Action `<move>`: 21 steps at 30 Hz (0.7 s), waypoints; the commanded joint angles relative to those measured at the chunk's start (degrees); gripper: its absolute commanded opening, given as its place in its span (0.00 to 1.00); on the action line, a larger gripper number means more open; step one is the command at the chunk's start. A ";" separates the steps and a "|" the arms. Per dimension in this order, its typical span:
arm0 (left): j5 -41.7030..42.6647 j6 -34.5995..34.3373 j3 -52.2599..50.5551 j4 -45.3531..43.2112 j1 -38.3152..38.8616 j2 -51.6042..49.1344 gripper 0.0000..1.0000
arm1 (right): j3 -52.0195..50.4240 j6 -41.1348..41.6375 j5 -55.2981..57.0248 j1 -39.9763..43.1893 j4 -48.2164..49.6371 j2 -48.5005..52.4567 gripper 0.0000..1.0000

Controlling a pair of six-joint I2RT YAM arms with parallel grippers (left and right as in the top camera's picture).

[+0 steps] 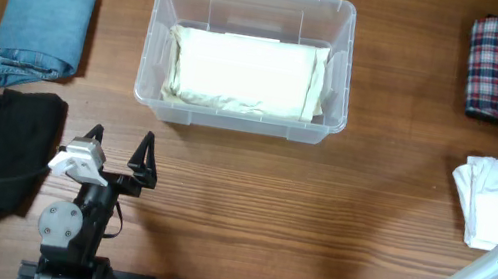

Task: Pack container
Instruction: 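Grasp the plaid shirt with the right gripper and lift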

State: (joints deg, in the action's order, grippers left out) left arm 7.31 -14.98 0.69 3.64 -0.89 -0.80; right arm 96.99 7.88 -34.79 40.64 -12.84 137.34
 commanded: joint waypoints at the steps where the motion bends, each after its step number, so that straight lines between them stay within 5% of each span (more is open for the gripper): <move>1: -0.55 -0.48 -0.35 0.15 -0.52 0.42 1.00 | -1.70 1.09 -0.79 -1.53 -1.22 4.07 0.13; 3: -0.55 -0.48 -0.35 0.15 -0.52 0.42 1.00 | -1.70 1.07 -1.81 -1.53 -1.49 4.04 0.04; 9: -0.52 -0.48 -0.35 0.15 -0.52 0.42 1.00 | -1.68 1.07 -7.26 -1.70 -3.54 0.87 0.04; 21: -0.55 -0.48 -0.35 0.15 -0.52 0.42 1.00 | -1.68 -3.50 -6.36 -9.38 -11.82 -27.54 0.04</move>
State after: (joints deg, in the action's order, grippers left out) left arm 7.31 -14.98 0.69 3.64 -0.89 -0.80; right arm 94.74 5.91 -39.57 33.52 -24.49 117.45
